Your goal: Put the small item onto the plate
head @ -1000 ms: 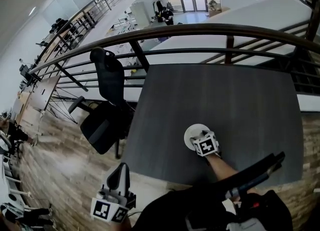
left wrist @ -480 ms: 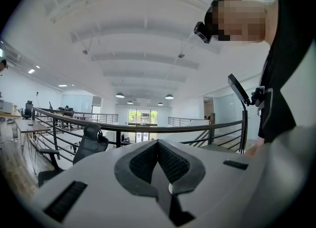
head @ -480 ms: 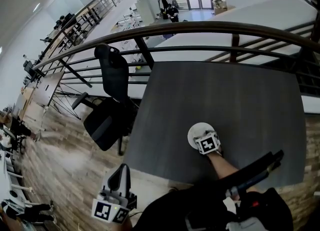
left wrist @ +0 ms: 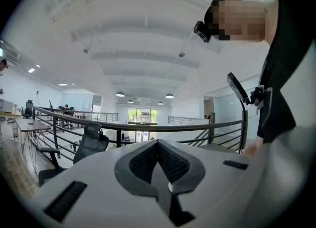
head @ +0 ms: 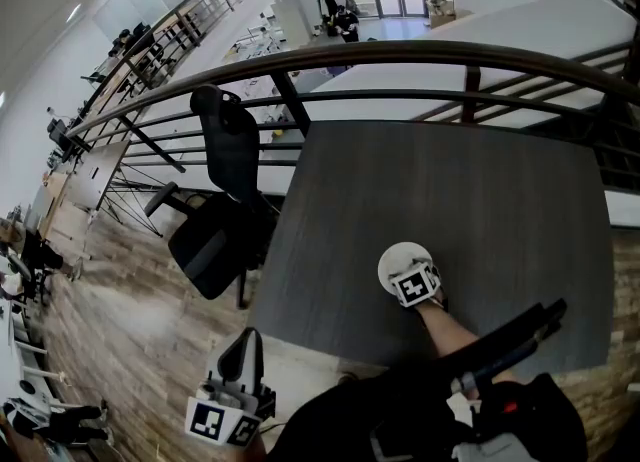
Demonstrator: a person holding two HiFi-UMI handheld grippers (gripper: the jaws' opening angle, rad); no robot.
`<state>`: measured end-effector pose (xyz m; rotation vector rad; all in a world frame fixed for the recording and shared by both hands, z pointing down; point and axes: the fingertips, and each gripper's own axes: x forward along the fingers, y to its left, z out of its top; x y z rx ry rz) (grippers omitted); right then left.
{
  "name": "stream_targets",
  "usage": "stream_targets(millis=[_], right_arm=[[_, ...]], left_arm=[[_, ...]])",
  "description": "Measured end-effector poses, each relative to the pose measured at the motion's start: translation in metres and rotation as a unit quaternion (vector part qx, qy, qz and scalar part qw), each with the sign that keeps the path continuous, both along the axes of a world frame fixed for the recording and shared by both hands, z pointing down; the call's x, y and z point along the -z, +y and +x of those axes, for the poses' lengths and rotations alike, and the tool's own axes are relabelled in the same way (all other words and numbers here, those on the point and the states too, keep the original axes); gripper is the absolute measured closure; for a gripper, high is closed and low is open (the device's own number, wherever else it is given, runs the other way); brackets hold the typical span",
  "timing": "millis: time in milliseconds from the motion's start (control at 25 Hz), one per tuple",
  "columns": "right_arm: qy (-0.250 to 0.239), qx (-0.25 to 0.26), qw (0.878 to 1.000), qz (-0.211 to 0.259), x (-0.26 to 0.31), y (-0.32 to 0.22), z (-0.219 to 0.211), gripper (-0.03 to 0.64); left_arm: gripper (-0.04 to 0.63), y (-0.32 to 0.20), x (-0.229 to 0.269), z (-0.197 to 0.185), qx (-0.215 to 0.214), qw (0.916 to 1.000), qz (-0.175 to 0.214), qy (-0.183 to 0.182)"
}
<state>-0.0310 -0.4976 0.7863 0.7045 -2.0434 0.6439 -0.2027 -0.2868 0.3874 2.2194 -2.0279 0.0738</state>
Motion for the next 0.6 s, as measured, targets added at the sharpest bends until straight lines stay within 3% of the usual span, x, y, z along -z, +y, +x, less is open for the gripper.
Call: stream_targets(millis=[160, 600], right_arm=[[-0.015, -0.008, 1.0, 0.003, 0.001, -0.005, -0.005, 0.311], [-0.043, -0.027, 0.996, 0.074, 0.042, -0.027, -0.011, 0.298]], left_arm=[[0.592, 0.0, -0.002, -0.005, 0.002, 1.0, -0.001, 0.0], [0.592, -0.009, -0.005, -0.011, -0.025, 0.9996, 0.004, 0.007]])
